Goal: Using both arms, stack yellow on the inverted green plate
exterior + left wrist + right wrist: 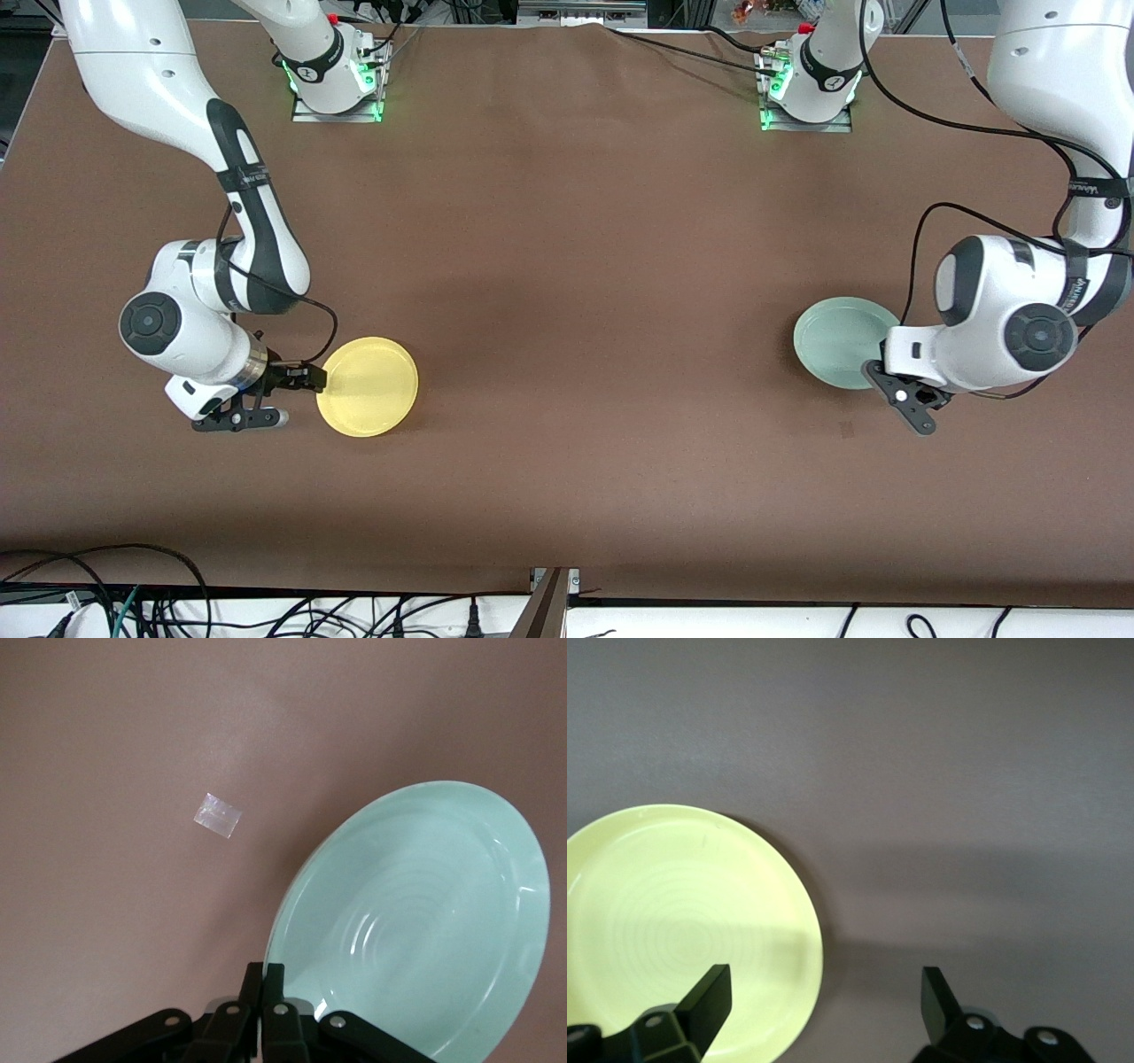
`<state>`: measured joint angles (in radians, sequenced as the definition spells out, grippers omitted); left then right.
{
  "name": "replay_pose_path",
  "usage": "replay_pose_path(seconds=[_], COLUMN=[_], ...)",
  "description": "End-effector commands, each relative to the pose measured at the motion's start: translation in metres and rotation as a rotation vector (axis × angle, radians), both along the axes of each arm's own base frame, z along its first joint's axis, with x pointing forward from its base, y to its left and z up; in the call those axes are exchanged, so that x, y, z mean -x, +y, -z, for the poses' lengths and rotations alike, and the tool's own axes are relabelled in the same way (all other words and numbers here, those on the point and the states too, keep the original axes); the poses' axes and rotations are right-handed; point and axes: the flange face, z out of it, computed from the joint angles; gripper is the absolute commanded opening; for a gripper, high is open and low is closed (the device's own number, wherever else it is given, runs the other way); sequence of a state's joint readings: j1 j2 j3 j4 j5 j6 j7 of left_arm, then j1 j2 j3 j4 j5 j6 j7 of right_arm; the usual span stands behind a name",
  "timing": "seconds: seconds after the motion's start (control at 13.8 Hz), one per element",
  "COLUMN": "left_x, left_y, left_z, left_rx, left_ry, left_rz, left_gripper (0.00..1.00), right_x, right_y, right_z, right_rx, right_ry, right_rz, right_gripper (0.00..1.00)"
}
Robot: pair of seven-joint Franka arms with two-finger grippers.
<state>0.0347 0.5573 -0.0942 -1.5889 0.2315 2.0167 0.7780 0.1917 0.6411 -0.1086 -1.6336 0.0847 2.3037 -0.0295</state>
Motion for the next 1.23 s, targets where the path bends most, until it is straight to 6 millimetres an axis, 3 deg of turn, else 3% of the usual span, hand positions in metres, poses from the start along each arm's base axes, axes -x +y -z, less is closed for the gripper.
replay_pose_path(seconds=[0.0,0.07,0.22,0.36,0.51,0.65,0.87,1.01,1.16], left_x=[-0.003,0.001,0.008,0.018,0.032,0.053,0.093,0.110,0.112], left_y=[-0.062,-0.088,-0.115,-0.143,-0.185,-0.228,-0.295,-0.318,-0.330], left_z=[-0.027,-0.027,-0.027,-0.027,-0.026,-0.008,0.042,0.065,0.063], left_rx=[-0.186,-0.250,-0.333,-0.399,-0.498,-0.632,-0.785,-0.809,-0.789], left_ry=[-0.018,-0.026,-0.055,-0.092,-0.164,-0.241,-0.449,-0.540,-0.572], left_rz=[0.010,0.027,0.004,-0.049,-0.072,-0.119,-0.245,-0.309,-0.337], left_gripper=[0.00,0.00,0.00,0.00,0.00,0.00,0.00,0.00,0.00], right_x=[-0.011,-0.017,-0.017,-0.015,-0.014,-0.010,-0.006,-0.004,-0.002], right_y=[0.014,0.015,0.018,0.016,0.015,0.011,0.007,0.006,0.004], right_z=[0.024,0.030,0.038,0.040,0.041,0.047,0.054,0.056,0.059], right_rx=[-0.039,-0.039,-0.038,-0.035,-0.034,-0.032,-0.030,-0.030,-0.028], right_ry=[0.019,0.016,0.026,0.033,0.042,0.054,0.069,0.075,0.082], right_rz=[0.020,0.025,0.043,0.035,0.026,0.031,0.037,0.040,0.040], right_gripper=[0.95,0.94,0.87,0.77,0.63,0.51,0.41,0.31,0.23])
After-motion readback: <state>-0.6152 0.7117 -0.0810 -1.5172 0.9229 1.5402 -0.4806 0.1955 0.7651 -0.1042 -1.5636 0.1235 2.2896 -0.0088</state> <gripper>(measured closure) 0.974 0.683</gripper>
